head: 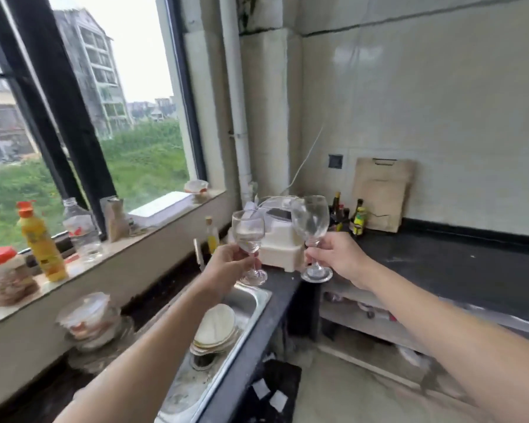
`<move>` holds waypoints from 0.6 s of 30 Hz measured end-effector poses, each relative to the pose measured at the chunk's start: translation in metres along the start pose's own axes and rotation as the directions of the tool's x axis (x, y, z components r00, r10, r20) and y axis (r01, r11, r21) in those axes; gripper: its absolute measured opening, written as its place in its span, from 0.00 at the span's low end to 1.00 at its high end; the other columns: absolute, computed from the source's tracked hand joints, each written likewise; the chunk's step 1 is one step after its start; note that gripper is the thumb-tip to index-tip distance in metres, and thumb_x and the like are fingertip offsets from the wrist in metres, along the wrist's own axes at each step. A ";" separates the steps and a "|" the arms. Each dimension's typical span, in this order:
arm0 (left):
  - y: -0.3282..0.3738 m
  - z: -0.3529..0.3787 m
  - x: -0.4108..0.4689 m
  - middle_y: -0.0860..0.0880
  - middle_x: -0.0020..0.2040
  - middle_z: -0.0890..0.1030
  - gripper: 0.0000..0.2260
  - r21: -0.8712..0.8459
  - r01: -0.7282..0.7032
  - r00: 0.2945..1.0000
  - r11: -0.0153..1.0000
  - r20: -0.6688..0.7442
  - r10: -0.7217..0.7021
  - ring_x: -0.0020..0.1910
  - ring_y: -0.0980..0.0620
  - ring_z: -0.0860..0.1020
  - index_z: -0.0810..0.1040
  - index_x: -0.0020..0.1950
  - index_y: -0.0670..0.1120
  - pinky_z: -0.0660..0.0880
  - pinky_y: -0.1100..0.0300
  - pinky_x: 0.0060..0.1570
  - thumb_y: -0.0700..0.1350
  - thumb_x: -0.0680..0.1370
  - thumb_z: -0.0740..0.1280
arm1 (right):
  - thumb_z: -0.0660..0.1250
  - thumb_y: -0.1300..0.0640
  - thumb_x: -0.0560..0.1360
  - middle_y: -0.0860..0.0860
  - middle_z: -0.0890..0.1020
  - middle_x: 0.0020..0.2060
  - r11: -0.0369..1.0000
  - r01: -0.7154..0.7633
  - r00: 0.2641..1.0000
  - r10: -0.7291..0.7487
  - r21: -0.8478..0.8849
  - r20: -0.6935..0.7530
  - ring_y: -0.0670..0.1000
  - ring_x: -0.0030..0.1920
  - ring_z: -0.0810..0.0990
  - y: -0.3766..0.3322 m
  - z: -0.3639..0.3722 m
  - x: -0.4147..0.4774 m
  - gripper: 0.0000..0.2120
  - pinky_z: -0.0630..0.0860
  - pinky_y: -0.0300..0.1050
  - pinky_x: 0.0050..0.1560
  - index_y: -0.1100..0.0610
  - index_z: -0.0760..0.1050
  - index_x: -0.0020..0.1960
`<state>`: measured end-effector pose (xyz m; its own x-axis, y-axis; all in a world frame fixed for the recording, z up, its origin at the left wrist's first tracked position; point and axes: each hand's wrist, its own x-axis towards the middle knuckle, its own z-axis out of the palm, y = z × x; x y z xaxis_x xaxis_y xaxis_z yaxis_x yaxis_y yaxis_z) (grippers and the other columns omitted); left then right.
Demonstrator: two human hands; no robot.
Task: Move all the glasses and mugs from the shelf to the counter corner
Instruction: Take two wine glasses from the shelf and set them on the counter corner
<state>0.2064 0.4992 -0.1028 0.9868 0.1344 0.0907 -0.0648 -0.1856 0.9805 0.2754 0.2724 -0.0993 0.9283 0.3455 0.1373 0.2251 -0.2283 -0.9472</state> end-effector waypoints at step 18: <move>0.001 0.394 0.246 0.42 0.42 0.84 0.04 0.019 -0.090 0.837 0.996 0.544 0.065 0.44 0.47 0.81 0.80 0.49 0.41 0.76 0.51 0.54 0.35 0.76 0.68 | 0.70 0.64 0.74 0.57 0.86 0.43 0.968 -0.250 0.826 0.219 0.011 -0.520 0.49 0.44 0.85 0.172 -0.371 0.021 0.08 0.79 0.40 0.46 0.57 0.78 0.53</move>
<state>0.5080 0.1487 -0.1482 0.9023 -0.4287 0.0450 -0.1506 -0.2157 0.9648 0.4430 -0.0972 -0.1517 0.9696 -0.2381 0.0566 -0.0172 -0.2970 -0.9547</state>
